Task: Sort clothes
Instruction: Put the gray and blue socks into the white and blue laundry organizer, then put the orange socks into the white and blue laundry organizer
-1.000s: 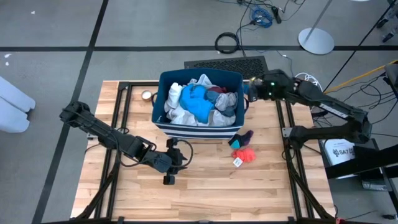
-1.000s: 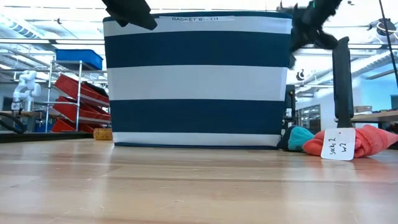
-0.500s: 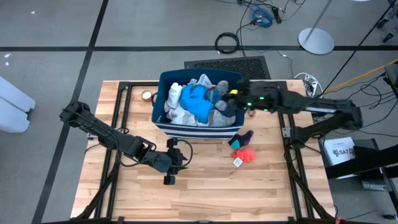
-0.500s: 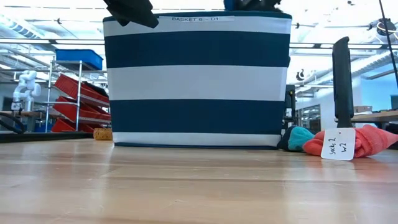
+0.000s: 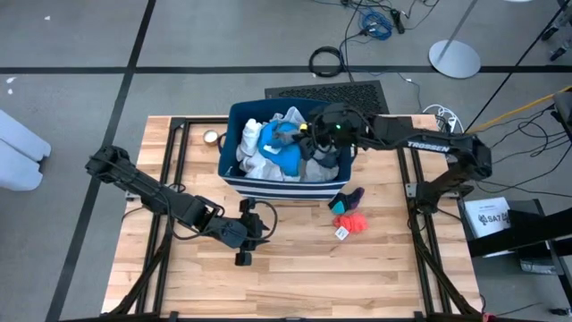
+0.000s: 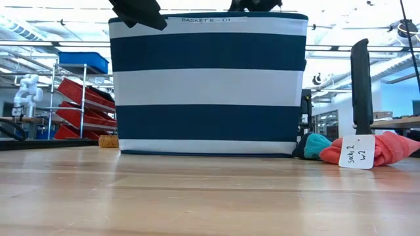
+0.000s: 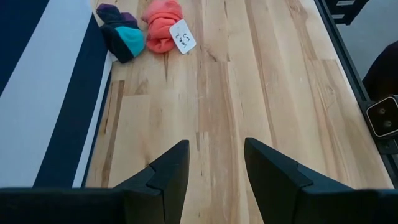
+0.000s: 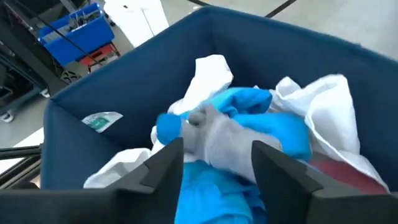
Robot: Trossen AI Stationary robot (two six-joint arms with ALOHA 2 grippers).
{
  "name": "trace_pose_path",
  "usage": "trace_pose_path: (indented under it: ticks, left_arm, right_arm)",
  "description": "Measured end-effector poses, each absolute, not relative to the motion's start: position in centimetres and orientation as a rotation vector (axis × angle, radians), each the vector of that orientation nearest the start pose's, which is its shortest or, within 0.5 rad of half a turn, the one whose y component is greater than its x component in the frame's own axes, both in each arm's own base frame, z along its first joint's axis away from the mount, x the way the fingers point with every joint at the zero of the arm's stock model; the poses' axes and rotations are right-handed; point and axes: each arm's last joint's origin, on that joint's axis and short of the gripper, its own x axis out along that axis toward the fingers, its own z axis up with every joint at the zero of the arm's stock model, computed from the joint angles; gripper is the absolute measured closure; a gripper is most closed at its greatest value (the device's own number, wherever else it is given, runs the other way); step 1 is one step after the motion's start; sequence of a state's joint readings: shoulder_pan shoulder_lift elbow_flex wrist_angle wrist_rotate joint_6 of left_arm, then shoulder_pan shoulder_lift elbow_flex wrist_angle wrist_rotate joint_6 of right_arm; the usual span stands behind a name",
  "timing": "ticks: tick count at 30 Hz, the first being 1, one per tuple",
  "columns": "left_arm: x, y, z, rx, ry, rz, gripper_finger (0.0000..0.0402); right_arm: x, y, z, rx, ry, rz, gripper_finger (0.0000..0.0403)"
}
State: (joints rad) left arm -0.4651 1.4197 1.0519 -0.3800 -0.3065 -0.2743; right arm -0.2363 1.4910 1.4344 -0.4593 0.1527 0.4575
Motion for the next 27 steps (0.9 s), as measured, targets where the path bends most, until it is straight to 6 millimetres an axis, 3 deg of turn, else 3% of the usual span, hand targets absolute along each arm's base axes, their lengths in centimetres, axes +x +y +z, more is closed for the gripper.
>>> trace_pose_path:
  ticks: [6, 13, 18, 23, 27]
  left_arm:
    - [27.2, -12.7, 26.8, 0.019, 0.705, -0.055, 0.0237]
    - [27.2, -12.7, 26.7, 0.019, 0.708, -0.054, 0.0237]
    - [27.1, -12.7, 26.6, 0.021, 0.723, -0.064, 0.0237]
    - [26.3, -12.3, 26.4, 0.044, 0.795, -0.053, 0.0237]
    - [25.1, -11.9, 27.3, 0.016, 0.812, -0.042, 0.0237]
  right_arm:
    - [32.7, -8.3, 38.1, 0.461, 0.456, -0.497, 0.0198]
    - [31.5, -7.8, 40.7, 0.456, 0.498, -0.497, 0.0195]
    - [30.1, -5.8, 42.1, 0.422, 0.631, -0.467, 0.0199]
    - [29.0, -3.4, 41.5, 0.396, 0.787, -0.439, 0.0199]
    - [27.9, -1.2, 40.7, 0.331, 0.914, -0.512, 0.0199]
